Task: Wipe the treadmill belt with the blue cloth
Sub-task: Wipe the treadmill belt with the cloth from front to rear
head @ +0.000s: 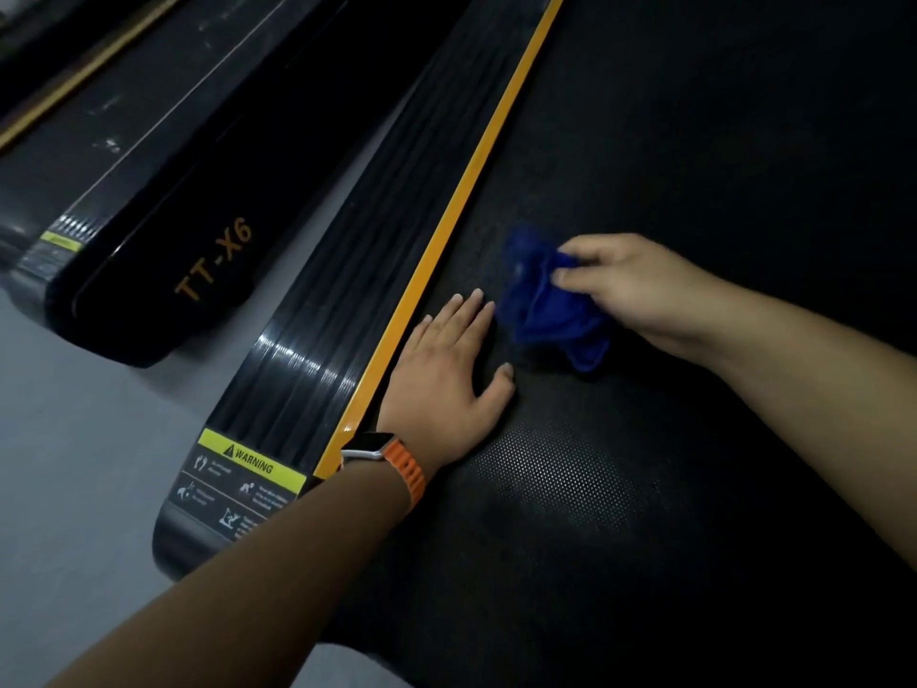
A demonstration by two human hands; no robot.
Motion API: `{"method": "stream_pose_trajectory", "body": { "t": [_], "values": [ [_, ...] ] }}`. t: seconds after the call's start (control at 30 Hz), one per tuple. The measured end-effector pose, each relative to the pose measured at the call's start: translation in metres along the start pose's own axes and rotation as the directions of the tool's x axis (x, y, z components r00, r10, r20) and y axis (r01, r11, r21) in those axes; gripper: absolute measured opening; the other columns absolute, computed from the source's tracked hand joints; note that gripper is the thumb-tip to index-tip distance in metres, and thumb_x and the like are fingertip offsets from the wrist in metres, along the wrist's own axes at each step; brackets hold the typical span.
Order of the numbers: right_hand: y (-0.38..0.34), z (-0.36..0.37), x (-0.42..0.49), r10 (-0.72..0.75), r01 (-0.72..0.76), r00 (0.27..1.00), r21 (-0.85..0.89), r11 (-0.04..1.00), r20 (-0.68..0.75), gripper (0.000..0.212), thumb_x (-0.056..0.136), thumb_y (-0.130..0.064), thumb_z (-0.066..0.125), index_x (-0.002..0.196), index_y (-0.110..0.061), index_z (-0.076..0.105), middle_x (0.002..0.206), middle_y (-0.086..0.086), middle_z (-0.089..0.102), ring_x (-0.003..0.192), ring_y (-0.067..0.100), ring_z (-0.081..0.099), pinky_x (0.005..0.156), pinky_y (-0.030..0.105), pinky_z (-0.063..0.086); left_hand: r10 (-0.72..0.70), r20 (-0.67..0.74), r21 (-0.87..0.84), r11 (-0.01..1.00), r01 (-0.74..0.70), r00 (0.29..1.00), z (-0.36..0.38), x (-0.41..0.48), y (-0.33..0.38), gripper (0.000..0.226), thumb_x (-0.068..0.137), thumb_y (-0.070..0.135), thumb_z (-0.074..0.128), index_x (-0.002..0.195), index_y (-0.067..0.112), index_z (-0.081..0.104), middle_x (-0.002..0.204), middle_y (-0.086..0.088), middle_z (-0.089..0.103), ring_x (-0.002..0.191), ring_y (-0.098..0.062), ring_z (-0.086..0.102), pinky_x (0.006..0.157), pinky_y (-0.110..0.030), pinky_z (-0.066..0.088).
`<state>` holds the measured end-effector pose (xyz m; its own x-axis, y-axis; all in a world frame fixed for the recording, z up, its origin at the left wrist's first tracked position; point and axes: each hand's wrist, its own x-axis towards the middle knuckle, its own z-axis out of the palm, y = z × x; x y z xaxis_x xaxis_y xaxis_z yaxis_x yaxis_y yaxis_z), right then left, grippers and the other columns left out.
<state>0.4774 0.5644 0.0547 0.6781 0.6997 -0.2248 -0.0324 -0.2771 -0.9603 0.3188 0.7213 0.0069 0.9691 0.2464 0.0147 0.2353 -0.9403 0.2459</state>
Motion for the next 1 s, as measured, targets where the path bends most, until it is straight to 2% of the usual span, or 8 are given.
{"method": "stream_pose_trajectory", "body": {
  "t": [0.07, 0.13, 0.2, 0.33, 0.53, 0.7, 0.83, 1.0],
  "values": [
    [-0.003, -0.010, 0.002, 0.041, -0.054, 0.996, -0.159, 0.986, -0.085, 0.014, 0.097, -0.015, 0.054, 0.098, -0.014, 0.068, 0.087, 0.005, 0.071, 0.074, 0.011, 0.067, 0.064, 0.023, 0.050, 0.001, -0.007, -0.010, 1.000, -0.001, 1.000, 0.000, -0.001, 0.000, 0.078, 0.095, 0.062, 0.028, 0.164, 0.026, 0.023, 0.171, 0.006, 0.016, 0.158, -0.010, 0.008, 0.129, -0.033, 0.003],
    [0.000, -0.020, 0.006, -0.154, -0.003, 0.968, -0.619, 0.785, -0.200, 0.012, 0.093, -0.021, 0.056, 0.101, -0.020, 0.064, 0.094, 0.002, 0.067, 0.083, 0.019, 0.063, 0.069, 0.030, 0.049, 0.002, -0.005, -0.020, 1.000, -0.002, 1.000, -0.002, -0.001, 0.000, 0.080, 0.093, 0.063, 0.026, 0.164, 0.026, 0.023, 0.171, 0.006, 0.016, 0.158, -0.009, 0.008, 0.128, -0.031, 0.002],
    [0.004, -0.021, 0.004, -0.358, 0.065, 0.915, -0.809, 0.585, -0.186, 0.023, 0.089, -0.020, 0.059, 0.112, -0.023, 0.056, 0.107, 0.002, 0.060, 0.097, 0.024, 0.056, 0.079, 0.038, 0.049, 0.004, -0.001, -0.019, 1.000, -0.004, 1.000, -0.002, -0.001, 0.000, 0.080, 0.093, 0.063, 0.025, 0.164, 0.026, 0.023, 0.171, 0.007, 0.016, 0.158, -0.009, 0.008, 0.128, -0.032, 0.002],
    [0.018, -0.007, -0.005, -0.535, 0.291, 0.845, -0.822, 0.490, -0.019, 0.030, 0.086, -0.012, 0.053, 0.114, -0.019, 0.062, 0.109, 0.005, 0.059, 0.097, 0.028, 0.055, 0.083, 0.043, 0.050, 0.002, -0.008, -0.023, 1.000, -0.002, 1.000, 0.000, -0.001, 0.000, 0.079, 0.093, 0.063, 0.026, 0.163, 0.026, 0.024, 0.171, 0.007, 0.016, 0.158, -0.009, 0.008, 0.129, -0.033, 0.004],
    [0.035, 0.004, 0.004, -0.463, 0.276, 0.876, -0.925, 0.259, 0.132, 0.052, 0.095, -0.036, 0.050, 0.142, -0.015, 0.048, 0.141, 0.009, 0.050, 0.123, 0.031, 0.044, 0.099, 0.048, 0.045, 0.004, -0.020, -0.014, 1.000, -0.004, 1.000, 0.001, 0.000, -0.001, 0.078, 0.094, 0.062, 0.027, 0.163, 0.025, 0.025, 0.171, 0.006, 0.018, 0.158, -0.010, 0.010, 0.130, -0.036, 0.006],
    [0.037, 0.003, 0.034, -0.374, 0.298, 0.918, -0.855, 0.425, 0.134, 0.049, 0.102, -0.030, 0.044, 0.149, -0.020, 0.037, 0.159, -0.001, 0.029, 0.148, 0.016, 0.021, 0.119, 0.037, 0.018, 0.006, -0.022, 0.002, 1.000, -0.006, 1.000, 0.001, 0.000, 0.000, 0.078, 0.094, 0.061, 0.028, 0.163, 0.024, 0.026, 0.171, 0.005, 0.019, 0.158, -0.010, 0.010, 0.129, -0.033, 0.004],
    [0.037, 0.010, 0.010, -0.445, 0.362, 0.885, -0.802, 0.476, 0.136, 0.041, 0.096, -0.024, 0.054, 0.137, -0.022, 0.054, 0.145, -0.002, 0.051, 0.134, 0.018, 0.045, 0.112, 0.033, 0.033, 0.012, -0.018, 0.016, 1.000, -0.011, 1.000, 0.002, -0.001, -0.001, 0.078, 0.095, 0.061, 0.028, 0.163, 0.024, 0.025, 0.171, 0.005, 0.019, 0.158, -0.011, 0.010, 0.128, -0.032, 0.003],
    [0.051, 0.010, -0.030, -0.465, 0.608, 0.776, -0.702, 0.371, 0.426, 0.040, 0.088, -0.014, 0.067, 0.128, -0.018, 0.063, 0.136, 0.002, 0.059, 0.127, 0.019, 0.053, 0.109, 0.031, 0.039, 0.024, -0.013, -0.010, 1.000, -0.024, 1.000, 0.000, -0.001, 0.000, 0.078, 0.094, 0.059, 0.027, 0.163, 0.022, 0.025, 0.171, 0.003, 0.018, 0.158, -0.011, 0.010, 0.129, -0.034, 0.004]
  ]
}}
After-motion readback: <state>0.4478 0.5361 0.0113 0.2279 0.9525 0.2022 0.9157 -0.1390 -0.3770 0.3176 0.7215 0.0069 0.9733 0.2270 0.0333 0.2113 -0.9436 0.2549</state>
